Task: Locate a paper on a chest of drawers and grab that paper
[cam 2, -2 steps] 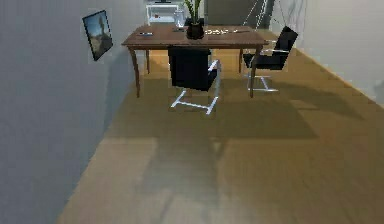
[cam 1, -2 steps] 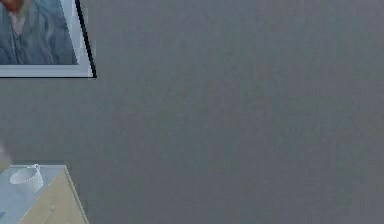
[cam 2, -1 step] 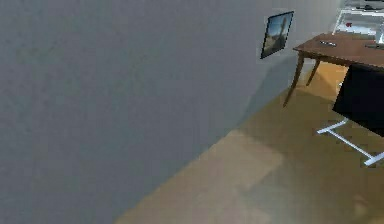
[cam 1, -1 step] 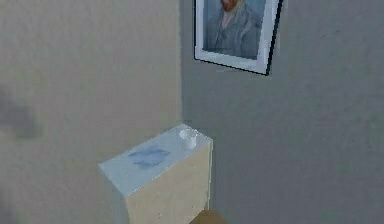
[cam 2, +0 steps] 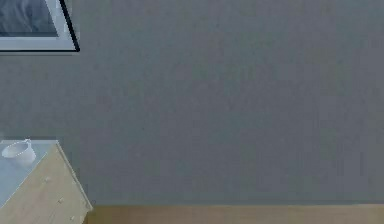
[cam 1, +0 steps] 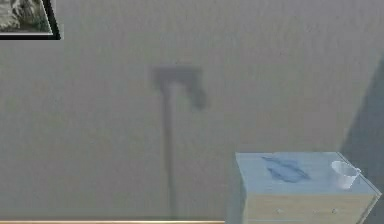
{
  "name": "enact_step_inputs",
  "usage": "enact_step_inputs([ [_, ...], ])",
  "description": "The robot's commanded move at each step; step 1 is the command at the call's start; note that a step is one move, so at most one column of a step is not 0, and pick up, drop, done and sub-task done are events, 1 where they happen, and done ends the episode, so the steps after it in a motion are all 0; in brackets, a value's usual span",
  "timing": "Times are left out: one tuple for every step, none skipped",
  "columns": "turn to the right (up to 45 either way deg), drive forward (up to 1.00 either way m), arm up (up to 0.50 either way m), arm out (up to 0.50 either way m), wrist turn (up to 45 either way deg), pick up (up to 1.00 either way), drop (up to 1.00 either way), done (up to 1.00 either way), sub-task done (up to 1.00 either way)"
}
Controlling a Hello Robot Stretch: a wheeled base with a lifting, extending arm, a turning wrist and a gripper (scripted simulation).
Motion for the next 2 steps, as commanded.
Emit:
enact_step_inputs([
  [-45.0, 0.0, 0.0, 0.0, 0.0, 0.0, 0.0, 0.0, 0.0],
  [-15.0, 0.0, 0.0, 0.0, 0.0, 0.0, 0.0, 0.0, 0.0],
])
